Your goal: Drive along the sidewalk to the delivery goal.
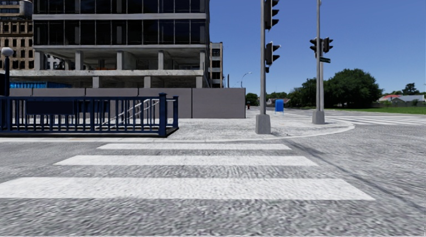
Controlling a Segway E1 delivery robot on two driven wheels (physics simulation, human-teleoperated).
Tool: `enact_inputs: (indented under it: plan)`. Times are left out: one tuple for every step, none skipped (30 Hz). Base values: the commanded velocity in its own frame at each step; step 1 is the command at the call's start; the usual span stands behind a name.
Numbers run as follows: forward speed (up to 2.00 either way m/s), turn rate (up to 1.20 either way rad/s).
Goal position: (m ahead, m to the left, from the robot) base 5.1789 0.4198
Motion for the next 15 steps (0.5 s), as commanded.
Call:
enact_inputs:
  plan:
    - [2.0,0.0]
    - [2.0,0.0]
    - [2.0,0.0]
    - [2.0,0.0]
    - [2.0,0.0]
    - [2.0,0.0]
    - [2.0,0.0]
    - [2.0,0.0]
    - [2.0,0.0]
    - [2.0,0.0]
    - [2.0,0.0]
    - [2.0,0.0]
    - [2.0,0.0]
    - [2.0,0.02]
    - [2.0,0.06]
